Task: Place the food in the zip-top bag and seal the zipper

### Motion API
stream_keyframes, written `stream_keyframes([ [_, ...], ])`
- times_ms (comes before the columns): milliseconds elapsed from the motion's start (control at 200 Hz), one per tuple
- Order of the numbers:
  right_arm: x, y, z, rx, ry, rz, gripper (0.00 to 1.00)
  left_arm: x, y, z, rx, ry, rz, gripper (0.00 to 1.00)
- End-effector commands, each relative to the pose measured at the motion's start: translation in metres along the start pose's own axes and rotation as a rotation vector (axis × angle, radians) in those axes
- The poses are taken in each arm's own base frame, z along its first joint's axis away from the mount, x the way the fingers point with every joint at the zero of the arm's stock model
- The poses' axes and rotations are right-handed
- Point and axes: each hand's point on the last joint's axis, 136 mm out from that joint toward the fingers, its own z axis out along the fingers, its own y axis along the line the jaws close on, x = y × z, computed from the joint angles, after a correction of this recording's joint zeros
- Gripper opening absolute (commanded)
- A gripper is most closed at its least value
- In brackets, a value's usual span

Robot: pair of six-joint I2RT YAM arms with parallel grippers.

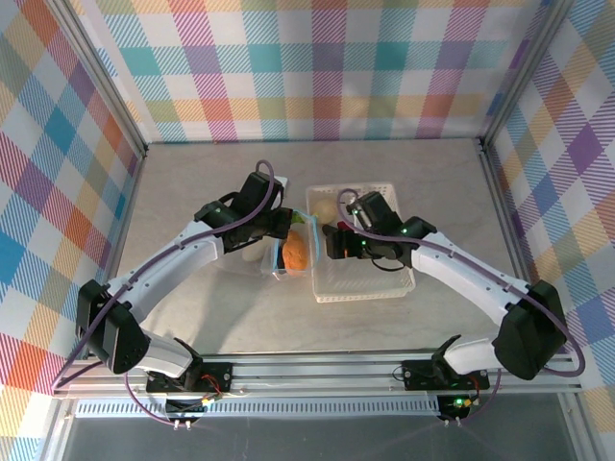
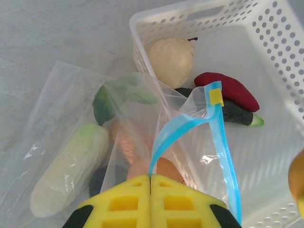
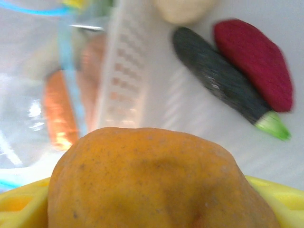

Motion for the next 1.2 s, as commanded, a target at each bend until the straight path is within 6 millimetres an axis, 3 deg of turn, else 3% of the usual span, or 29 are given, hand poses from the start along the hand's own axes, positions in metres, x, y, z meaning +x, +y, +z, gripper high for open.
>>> stream_keyframes([
  [0,-0.02,0.042,-0.014,-0.13,-0.085,-0.123,0.64,-0.003,0.002,-0.001,0.0,0.017,-0.015,0.0],
  [160,-0.025,0.076,-0.01,-0.191,-0.129,-0.243,0.65,-0.005,0.0,0.0,0.008,0.017,-0.02,0.0],
  [350,-0.023,0.094,0.018,-0.18,-0.108,-0.321,0.67,-0.009,-0.004,0.0,0.025,0.014,-0.03,0.0],
  [550,-0.019,0.093,0.048,-0.132,-0.083,-0.356,0.7,-0.013,-0.006,-0.004,0.031,0.008,-0.03,0.0],
  [800,-0.018,0.089,0.069,-0.091,-0.05,-0.36,0.76,-0.014,-0.008,-0.006,0.042,0.001,-0.035,0.0],
  [965,-0.017,0.089,0.074,-0.081,-0.033,-0.352,0.83,-0.013,-0.007,-0.007,0.039,0.001,-0.035,0.0],
  [1195,-0.022,0.09,0.063,-0.083,-0.058,-0.35,0.91,-0.011,-0.006,-0.007,0.04,0.001,-0.034,0.0],
])
